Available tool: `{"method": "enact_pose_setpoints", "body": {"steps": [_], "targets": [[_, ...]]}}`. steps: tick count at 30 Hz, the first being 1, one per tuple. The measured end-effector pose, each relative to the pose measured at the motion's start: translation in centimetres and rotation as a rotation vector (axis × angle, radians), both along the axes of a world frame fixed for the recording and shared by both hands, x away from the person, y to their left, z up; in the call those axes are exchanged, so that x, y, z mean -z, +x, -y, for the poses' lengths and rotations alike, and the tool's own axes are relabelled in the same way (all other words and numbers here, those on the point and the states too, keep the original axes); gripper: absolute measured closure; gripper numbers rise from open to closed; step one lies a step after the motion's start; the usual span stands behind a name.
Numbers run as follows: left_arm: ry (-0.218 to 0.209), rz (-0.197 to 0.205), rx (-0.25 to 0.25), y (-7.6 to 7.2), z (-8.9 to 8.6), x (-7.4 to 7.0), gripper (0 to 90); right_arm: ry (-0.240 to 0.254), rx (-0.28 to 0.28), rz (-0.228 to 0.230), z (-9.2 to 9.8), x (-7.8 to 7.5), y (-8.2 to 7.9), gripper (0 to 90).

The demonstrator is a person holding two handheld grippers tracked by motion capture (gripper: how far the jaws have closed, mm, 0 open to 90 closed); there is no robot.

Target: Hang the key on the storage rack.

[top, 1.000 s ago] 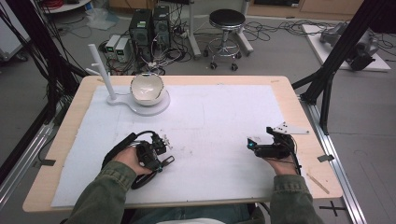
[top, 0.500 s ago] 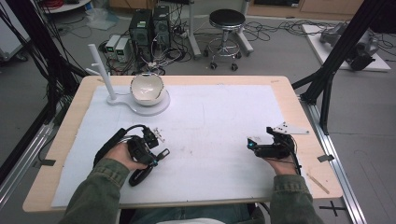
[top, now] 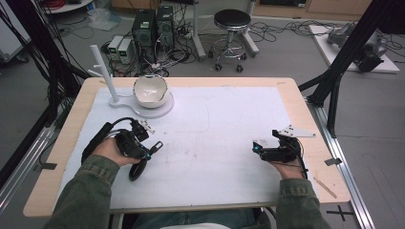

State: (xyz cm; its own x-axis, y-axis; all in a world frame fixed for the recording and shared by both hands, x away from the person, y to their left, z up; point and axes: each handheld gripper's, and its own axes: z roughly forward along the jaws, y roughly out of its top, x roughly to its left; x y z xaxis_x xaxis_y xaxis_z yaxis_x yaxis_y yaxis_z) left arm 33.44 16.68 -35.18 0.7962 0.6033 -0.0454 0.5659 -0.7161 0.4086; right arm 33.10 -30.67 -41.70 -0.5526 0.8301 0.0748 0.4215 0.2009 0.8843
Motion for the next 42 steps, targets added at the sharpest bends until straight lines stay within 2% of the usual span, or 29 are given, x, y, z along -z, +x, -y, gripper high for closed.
{"method": "enact_pose_setpoints", "body": {"steps": [3,7,19,23,26,32,35,42], "targets": [[0.003,0.002,-0.014,0.4,-0.7,-0.7,81.8,-0.002,0.0,-0.001,0.0,0.0,0.0,0.5],[-0.032,0.012,-0.037,0.7,-1.3,-1.5,81.7,-0.005,0.001,-0.002,-0.1,0.0,0.0,0.5],[0.017,0.072,-0.08,1.9,-3.2,-4.1,81.6,-0.014,-0.001,-0.008,-0.2,0.1,-0.1,0.5],[0.012,0.096,-0.099,2.1,-3.8,-5.1,81.6,-0.019,-0.002,-0.004,-0.3,0.1,0.0,0.5],[-0.011,0.111,-0.12,2.4,-4.3,-5.6,81.7,-0.022,-0.005,-0.009,-0.4,0.1,0.0,0.5],[-0.004,0.102,-0.152,3.7,-5.9,-5.9,81.7,-0.024,-0.001,-0.009,-0.5,0.1,-0.1,0.5],[0.014,0.101,-0.163,4.2,-6.5,-6.1,81.7,-0.022,-0.001,-0.009,-0.5,0.1,-0.1,0.5],[0.019,0.111,-0.209,5.5,-8.3,-7.5,81.7,-0.026,0.003,-0.006,-0.4,0.1,-0.1,0.5]]}}
